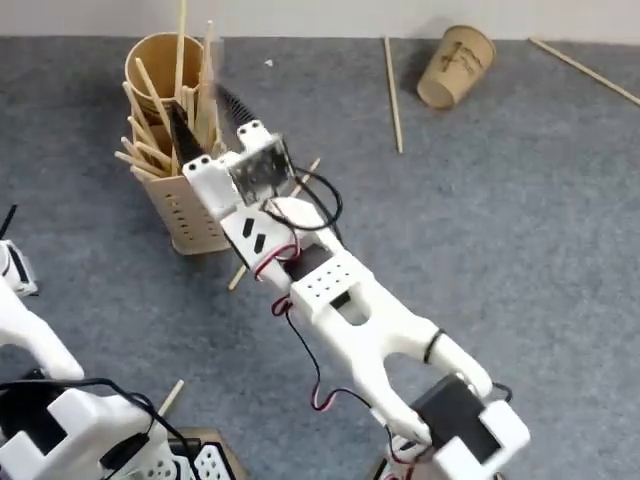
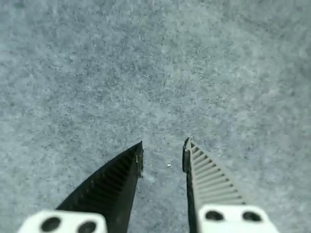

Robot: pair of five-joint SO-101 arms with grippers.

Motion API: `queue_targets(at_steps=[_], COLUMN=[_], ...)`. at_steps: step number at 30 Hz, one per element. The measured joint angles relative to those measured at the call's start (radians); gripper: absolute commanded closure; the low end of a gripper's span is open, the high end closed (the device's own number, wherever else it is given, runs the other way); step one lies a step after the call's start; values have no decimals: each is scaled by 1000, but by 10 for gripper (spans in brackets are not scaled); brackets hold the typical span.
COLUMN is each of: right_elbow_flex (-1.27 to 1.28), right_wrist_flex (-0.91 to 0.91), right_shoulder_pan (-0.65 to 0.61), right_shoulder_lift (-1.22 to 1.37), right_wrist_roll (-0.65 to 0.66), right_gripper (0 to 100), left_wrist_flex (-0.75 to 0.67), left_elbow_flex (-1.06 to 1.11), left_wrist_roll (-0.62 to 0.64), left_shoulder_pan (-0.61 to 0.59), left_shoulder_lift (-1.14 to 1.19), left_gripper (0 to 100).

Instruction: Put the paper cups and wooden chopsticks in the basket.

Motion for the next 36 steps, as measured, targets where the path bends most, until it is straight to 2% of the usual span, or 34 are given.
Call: queue_targets(at_steps=[4, 10, 14, 18, 22, 27, 32, 36], right_elbow_flex=[-97, -417, -640, -727, -753, -816, -956, -1174], right_wrist_flex=[295, 847, 1272, 1606, 1702, 1703, 1709, 1709], right_shoulder_pan=[6, 138, 242, 276, 278, 279, 272, 267], right_shoulder_lift=[-104, -199, -124, 3, 124, 218, 226, 227], right_wrist_roll=[-124, -399, -540, -601, -615, -615, -615, -615], right_gripper=[609, 725, 783, 785, 785, 788, 788, 788], left_wrist_flex=[0, 0, 0, 0, 0, -2, -64, -83], left_elbow_flex=[0, 0, 0, 0, 0, 28, 77, 89], left_wrist_roll=[0, 0, 0, 0, 0, 0, 0, 0], left_shoulder_pan=[3, 0, 3, 2, 2, 2, 2, 8], left_shoulder_lift=[0, 0, 0, 0, 0, 0, 0, 0], left_gripper=[835, 835, 835, 835, 835, 835, 835, 835])
